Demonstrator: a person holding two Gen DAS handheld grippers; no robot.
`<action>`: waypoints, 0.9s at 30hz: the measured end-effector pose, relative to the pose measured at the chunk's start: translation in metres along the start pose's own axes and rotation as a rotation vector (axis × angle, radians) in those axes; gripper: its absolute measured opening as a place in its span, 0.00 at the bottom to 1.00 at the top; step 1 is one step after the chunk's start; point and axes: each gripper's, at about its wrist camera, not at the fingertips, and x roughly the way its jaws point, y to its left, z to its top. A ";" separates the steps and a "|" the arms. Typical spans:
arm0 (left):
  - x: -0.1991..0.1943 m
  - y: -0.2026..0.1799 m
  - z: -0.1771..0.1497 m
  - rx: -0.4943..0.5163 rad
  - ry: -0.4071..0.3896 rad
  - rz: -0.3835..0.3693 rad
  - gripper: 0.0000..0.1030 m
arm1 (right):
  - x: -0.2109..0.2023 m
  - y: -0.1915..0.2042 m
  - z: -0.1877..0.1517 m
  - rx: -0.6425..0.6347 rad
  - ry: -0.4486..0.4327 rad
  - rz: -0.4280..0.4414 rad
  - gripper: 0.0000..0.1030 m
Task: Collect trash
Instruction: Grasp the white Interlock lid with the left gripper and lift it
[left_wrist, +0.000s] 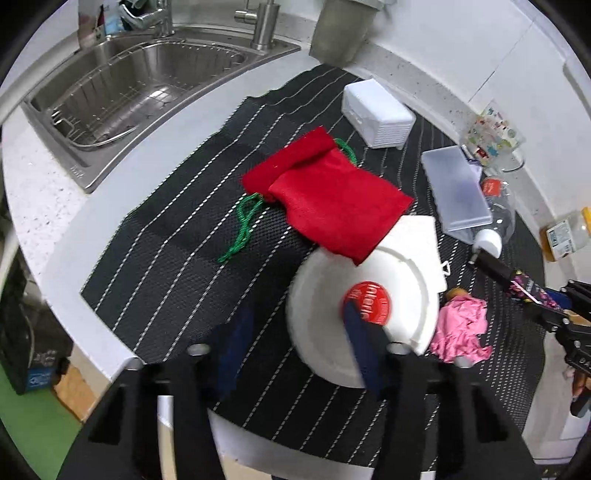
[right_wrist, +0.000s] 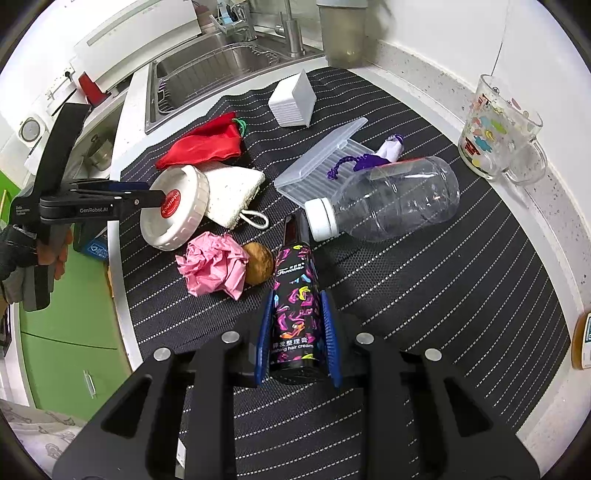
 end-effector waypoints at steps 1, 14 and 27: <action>-0.001 -0.001 0.001 0.000 -0.003 -0.010 0.23 | 0.000 0.001 0.001 -0.002 -0.001 0.002 0.25; -0.037 -0.021 -0.004 0.017 -0.071 -0.008 0.11 | -0.019 0.000 0.011 -0.018 -0.069 -0.009 0.25; -0.135 -0.029 -0.052 -0.056 -0.234 0.120 0.11 | -0.054 0.054 0.033 -0.207 -0.180 0.083 0.25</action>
